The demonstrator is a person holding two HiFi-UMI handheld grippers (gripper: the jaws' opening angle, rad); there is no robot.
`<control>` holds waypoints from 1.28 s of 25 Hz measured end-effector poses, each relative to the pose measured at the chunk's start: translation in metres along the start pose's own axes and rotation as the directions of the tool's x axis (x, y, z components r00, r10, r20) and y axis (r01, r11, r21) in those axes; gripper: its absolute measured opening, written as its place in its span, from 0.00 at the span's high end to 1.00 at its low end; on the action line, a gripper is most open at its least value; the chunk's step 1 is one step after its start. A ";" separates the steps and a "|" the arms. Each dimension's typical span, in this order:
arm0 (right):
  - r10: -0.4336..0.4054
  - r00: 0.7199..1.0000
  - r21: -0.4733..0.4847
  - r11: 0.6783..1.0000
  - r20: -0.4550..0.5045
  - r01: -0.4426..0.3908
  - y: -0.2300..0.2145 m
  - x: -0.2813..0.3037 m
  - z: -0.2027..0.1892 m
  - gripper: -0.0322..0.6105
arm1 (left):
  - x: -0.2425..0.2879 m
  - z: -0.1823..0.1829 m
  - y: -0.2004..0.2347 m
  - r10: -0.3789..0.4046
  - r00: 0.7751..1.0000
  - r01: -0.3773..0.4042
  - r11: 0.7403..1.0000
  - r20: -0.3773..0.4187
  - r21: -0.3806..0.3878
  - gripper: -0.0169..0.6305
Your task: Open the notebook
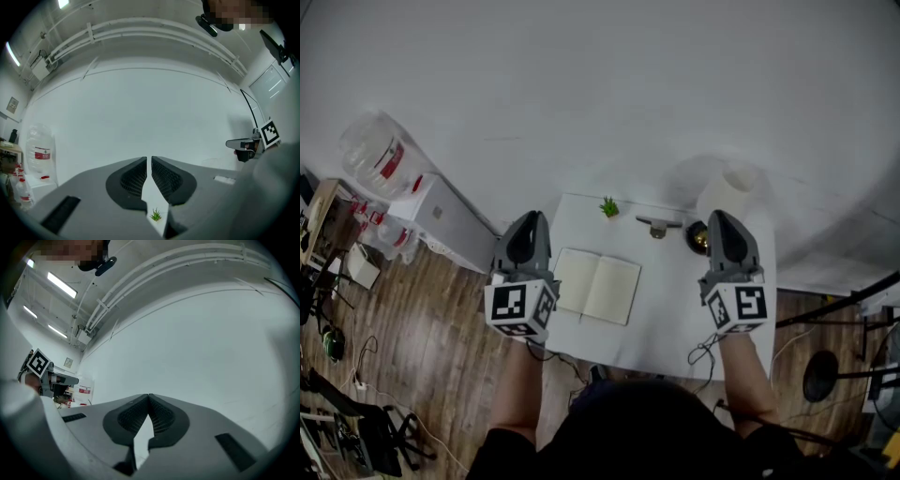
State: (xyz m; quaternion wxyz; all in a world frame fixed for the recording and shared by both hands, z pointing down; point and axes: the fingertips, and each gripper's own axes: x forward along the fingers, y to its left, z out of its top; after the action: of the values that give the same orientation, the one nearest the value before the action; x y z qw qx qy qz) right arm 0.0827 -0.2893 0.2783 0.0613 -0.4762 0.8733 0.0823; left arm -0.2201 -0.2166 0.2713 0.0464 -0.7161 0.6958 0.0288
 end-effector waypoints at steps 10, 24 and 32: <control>0.014 1.000 0.000 1.000 -0.009 -0.014 0.003 0.005 -0.002 0.94 | 0.002 -0.003 0.003 0.004 1.000 -0.004 1.000 -0.010 -0.008 0.93; 0.016 1.000 0.017 1.000 -0.012 -0.016 0.000 0.008 -0.008 0.95 | 0.008 -0.014 0.003 0.002 1.000 -0.003 1.000 -0.024 -0.023 0.93; 0.018 1.000 0.014 1.000 -0.016 -0.018 0.005 0.009 -0.005 0.94 | 0.008 -0.016 0.007 -0.007 0.999 0.006 1.000 -0.035 -0.026 0.93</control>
State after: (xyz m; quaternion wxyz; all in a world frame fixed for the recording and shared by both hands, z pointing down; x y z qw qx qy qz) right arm 0.0732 -0.2952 0.2824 0.0571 -0.4686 0.8785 0.0730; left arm -0.2269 -0.2260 0.2862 0.0249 -0.7192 0.6939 0.0251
